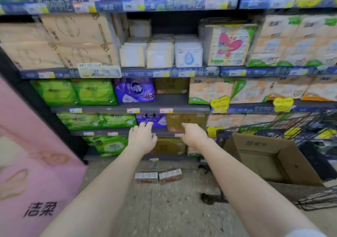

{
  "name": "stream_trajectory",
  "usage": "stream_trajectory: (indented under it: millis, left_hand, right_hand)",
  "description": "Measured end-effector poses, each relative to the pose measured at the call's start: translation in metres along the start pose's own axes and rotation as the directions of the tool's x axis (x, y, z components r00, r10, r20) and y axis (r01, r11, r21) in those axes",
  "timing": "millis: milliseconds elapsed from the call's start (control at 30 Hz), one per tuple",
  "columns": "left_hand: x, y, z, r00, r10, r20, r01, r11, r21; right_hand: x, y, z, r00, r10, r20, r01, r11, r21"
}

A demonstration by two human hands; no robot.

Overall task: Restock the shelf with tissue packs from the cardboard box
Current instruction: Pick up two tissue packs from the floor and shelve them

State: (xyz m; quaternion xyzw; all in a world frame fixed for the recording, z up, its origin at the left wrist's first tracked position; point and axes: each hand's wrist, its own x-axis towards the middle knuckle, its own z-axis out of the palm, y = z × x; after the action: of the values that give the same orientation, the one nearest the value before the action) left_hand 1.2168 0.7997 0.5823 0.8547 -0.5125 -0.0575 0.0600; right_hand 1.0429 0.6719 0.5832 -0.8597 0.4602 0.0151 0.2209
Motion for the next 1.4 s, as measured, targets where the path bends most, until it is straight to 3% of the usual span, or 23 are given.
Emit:
stream_trajectory:
  millis: [133, 267, 467, 633, 833, 1200, 1400]
  left_hand:
    - [0.012, -0.066, 0.016, 0.991, -0.107, 0.079, 0.108, 0.994, -0.001]
    - [0.035, -0.131, 0.048, 0.970, -0.172, 0.174, 0.171, 0.985, 0.019]
    - [0.083, -0.216, 0.106, 0.921, -0.169, 0.350, 0.156, 0.986, 0.064]
    - [0.115, -0.265, 0.169, 0.832, -0.187, 0.522, 0.179, 0.982, 0.066]
    - [0.125, -0.290, 0.249, 0.769, -0.174, 0.615, 0.247, 0.968, -0.035]
    - [0.170, -0.269, 0.419, 0.690, -0.273, 0.670, 0.364, 0.931, 0.005]
    - [0.192, -0.273, 0.529, 0.687, -0.338, 0.643, 0.402, 0.914, 0.052]
  right_hand:
    - [0.029, -0.037, 0.042, 0.998, 0.004, 0.070, -0.007, 0.999, 0.042]
    - [0.069, -0.076, 0.104, 0.972, 0.007, 0.235, -0.022, 0.998, 0.064]
    - [0.130, -0.120, 0.191, 0.912, 0.144, 0.384, -0.169, 0.985, 0.034]
    - [0.162, -0.116, 0.261, 0.860, 0.256, 0.442, -0.269, 0.962, -0.035]
    - [0.184, -0.057, 0.329, 0.793, 0.387, 0.470, -0.450, 0.893, 0.024]
    - [0.263, 0.096, 0.443, 0.738, 0.494, 0.459, -0.584, 0.809, 0.069]
    - [0.308, 0.179, 0.529, 0.726, 0.515, 0.457, -0.593, 0.805, 0.035]
